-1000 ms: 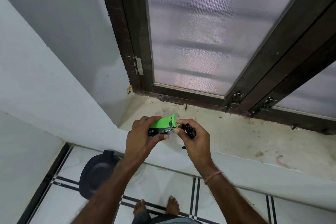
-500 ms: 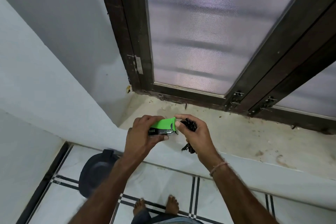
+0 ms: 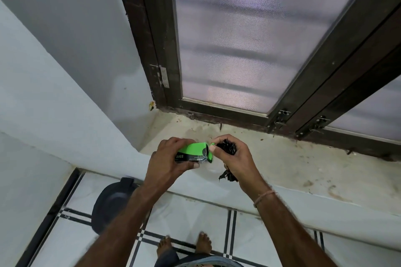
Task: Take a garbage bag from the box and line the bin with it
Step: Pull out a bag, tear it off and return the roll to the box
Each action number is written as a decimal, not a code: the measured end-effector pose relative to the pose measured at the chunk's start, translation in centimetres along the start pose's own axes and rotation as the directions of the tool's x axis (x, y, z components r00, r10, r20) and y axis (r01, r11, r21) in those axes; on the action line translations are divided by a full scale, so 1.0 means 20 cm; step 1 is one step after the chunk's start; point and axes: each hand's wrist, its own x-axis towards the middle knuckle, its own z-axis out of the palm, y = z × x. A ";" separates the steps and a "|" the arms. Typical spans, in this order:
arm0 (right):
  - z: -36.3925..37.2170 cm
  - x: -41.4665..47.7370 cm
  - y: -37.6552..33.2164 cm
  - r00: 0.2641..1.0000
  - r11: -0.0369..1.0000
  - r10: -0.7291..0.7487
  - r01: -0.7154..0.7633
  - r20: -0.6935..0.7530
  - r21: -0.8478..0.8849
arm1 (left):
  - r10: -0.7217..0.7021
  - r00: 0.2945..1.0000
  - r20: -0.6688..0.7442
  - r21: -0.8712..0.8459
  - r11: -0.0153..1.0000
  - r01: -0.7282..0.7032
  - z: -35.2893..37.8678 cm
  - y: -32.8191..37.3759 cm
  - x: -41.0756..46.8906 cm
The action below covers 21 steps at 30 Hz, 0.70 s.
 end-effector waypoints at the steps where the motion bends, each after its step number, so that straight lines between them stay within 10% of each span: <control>1: 0.00 0.00 0.00 1.000 1.000 -0.003 0.003 0.008 0.003 | 0.005 1.000 0.006 0.005 1.000 -0.005 0.00 0.00 0.00; 21: -0.01 0.02 0.05 0.990 0.987 0.137 -0.139 0.019 0.087 | 0.015 0.998 0.063 0.033 0.999 -0.018 0.04 0.04 0.02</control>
